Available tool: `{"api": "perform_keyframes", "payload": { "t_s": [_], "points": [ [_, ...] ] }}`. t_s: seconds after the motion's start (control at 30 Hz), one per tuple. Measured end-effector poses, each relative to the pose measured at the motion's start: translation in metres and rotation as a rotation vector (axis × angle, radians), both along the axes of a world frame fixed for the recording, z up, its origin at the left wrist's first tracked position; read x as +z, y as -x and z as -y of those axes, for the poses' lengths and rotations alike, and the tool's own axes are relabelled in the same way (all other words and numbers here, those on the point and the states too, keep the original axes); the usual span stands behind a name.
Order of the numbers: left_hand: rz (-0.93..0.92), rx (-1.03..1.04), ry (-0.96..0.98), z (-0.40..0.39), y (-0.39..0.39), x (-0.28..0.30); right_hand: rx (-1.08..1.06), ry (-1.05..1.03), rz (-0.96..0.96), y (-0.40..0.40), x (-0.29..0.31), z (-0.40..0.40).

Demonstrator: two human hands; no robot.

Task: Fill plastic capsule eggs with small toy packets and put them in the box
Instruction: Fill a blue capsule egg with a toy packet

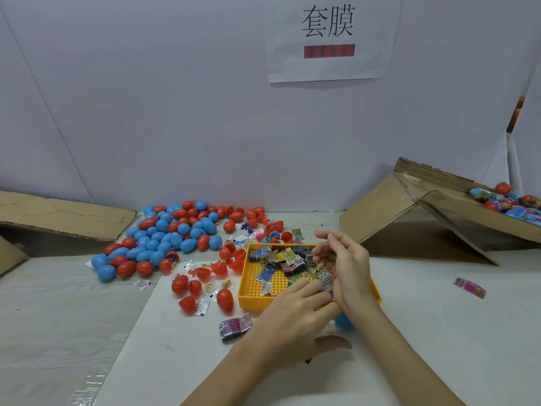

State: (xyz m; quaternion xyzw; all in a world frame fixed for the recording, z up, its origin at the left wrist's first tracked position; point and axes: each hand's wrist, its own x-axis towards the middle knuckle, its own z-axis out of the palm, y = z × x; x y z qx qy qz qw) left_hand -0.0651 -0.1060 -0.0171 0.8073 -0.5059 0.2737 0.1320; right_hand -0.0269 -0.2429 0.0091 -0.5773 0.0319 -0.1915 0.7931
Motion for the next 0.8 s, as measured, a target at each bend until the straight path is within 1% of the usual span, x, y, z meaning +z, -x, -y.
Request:
{"api": "perform_keyframes", "payload": {
  "t_s": [0.07,0.23,0.3,0.43,0.53,0.6,0.7,0.77,0.8],
  "points": [
    [0.081,0.054,-0.004,0.005,0.000,-0.004,-0.018,-0.023,0.025,0.000,-0.001,0.002],
    [0.130,0.100,0.043,0.009,-0.004,-0.009,-0.024,-0.053,0.036,0.000,-0.001,0.001],
    [0.123,0.113,0.057,0.010,-0.005,-0.009,0.011,-0.121,0.021,0.000,0.001,0.003],
    [0.090,0.148,0.096,0.016,-0.004,-0.010,0.114,-0.329,-0.028,0.000,0.010,0.011],
    [0.019,0.128,0.171,0.012,-0.008,-0.008,0.150,-0.365,-0.037,0.000,0.013,0.019],
    [-0.058,0.111,0.293,0.002,-0.012,-0.004,0.155,-0.321,-0.041,-0.001,0.011,0.023],
    [-0.170,0.114,0.489,-0.014,-0.017,0.002,0.177,-0.139,-0.038,-0.004,0.006,0.022],
    [-0.216,0.127,0.534,-0.020,-0.019,0.005,0.172,0.019,-0.048,-0.005,0.001,0.016],
    [-0.213,0.123,0.493,-0.021,-0.019,0.006,0.155,0.101,-0.054,-0.005,-0.002,0.013]
  ]
}}
